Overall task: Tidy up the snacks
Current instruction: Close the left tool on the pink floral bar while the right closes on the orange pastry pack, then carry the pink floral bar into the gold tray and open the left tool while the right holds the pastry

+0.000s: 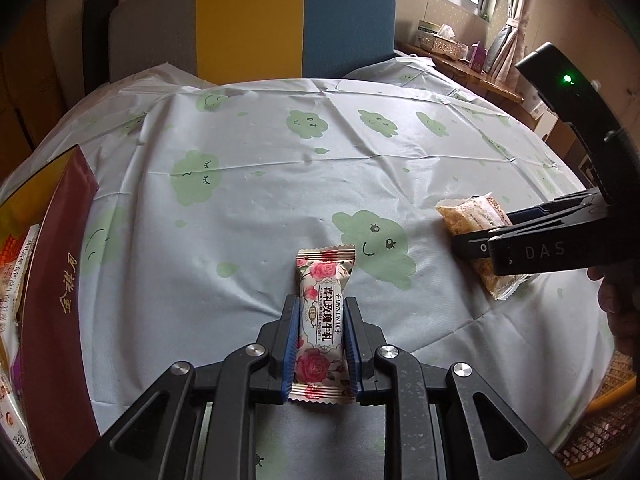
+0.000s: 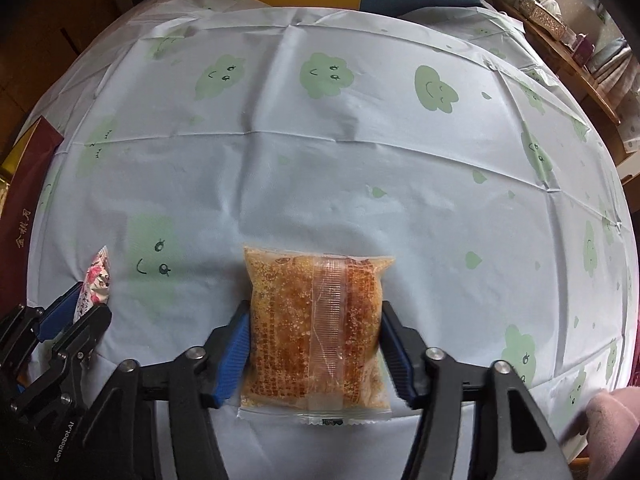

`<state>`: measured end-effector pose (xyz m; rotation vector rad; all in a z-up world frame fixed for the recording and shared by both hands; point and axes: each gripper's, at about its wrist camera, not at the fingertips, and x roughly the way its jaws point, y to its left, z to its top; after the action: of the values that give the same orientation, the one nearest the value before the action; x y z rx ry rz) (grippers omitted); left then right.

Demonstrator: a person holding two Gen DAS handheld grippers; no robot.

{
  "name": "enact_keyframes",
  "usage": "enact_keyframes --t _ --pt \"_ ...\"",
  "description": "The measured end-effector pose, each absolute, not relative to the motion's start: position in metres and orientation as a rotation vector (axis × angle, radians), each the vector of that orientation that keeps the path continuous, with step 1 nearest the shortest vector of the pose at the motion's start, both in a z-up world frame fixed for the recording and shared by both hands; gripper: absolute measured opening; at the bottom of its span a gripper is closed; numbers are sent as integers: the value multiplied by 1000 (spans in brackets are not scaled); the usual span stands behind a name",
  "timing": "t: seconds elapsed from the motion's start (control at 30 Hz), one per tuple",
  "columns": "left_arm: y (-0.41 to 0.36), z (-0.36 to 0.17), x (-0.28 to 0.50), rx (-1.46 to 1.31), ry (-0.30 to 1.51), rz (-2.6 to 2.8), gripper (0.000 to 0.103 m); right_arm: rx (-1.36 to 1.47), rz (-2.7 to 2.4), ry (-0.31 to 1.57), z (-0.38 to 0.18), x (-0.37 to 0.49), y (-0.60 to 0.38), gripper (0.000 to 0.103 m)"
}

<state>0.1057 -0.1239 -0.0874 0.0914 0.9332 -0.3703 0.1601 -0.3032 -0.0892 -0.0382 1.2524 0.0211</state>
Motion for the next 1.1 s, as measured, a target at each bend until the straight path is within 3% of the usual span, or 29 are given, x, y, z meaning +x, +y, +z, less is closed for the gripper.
enact_keyframes --t 1.1 --pt "-123 -65 87 107 881 -356 19 -66 25 1235 -104 163 -289 63"
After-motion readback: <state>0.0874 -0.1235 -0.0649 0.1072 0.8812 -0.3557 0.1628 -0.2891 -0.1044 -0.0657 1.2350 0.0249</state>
